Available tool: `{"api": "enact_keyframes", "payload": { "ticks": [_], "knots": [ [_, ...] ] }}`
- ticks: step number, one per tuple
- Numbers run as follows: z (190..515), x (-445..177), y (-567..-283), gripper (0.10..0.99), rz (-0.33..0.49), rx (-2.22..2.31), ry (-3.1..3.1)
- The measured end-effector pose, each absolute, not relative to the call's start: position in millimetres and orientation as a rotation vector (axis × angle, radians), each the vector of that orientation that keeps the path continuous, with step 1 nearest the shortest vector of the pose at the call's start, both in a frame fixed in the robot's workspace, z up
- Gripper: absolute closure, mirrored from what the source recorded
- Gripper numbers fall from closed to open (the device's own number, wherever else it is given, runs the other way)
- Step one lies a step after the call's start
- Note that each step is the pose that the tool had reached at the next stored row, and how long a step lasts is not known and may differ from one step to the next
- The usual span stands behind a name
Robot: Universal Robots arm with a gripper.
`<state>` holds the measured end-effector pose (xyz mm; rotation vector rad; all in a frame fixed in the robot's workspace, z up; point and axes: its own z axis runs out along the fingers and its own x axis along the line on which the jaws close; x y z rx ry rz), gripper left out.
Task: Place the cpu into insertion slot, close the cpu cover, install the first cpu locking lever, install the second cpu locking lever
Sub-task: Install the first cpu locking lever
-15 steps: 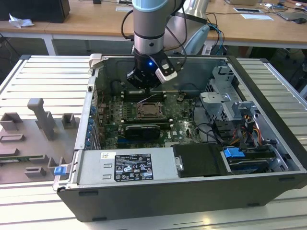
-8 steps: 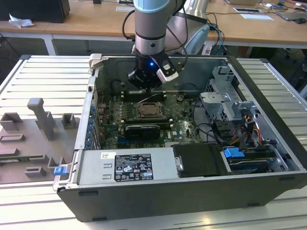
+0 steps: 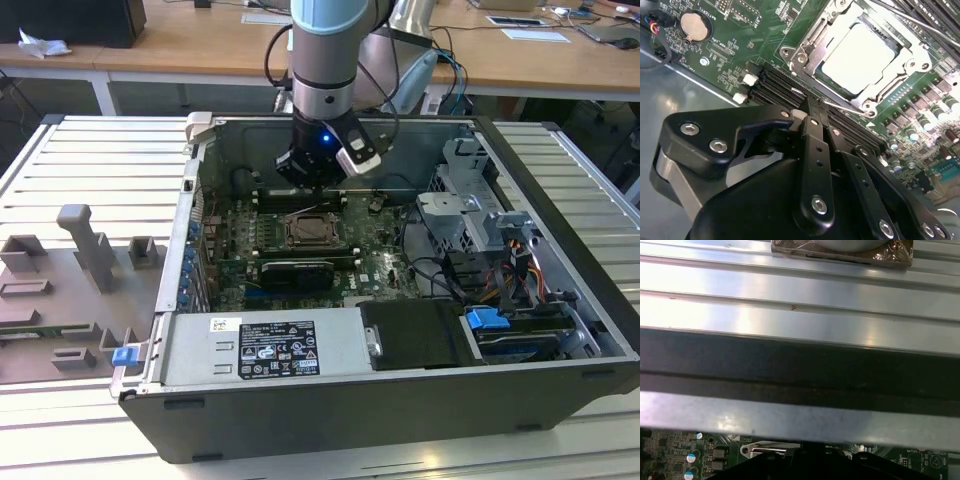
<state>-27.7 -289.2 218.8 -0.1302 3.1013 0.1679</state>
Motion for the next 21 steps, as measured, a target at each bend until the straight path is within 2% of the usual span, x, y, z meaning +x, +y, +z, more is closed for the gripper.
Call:
{"api": "enact_keyframes", "payload": {
  "ticks": [21],
  "knots": [
    [204.6, -22.7, -289.2, 0.98, 0.166, -0.13, 3.101]
  ]
}}
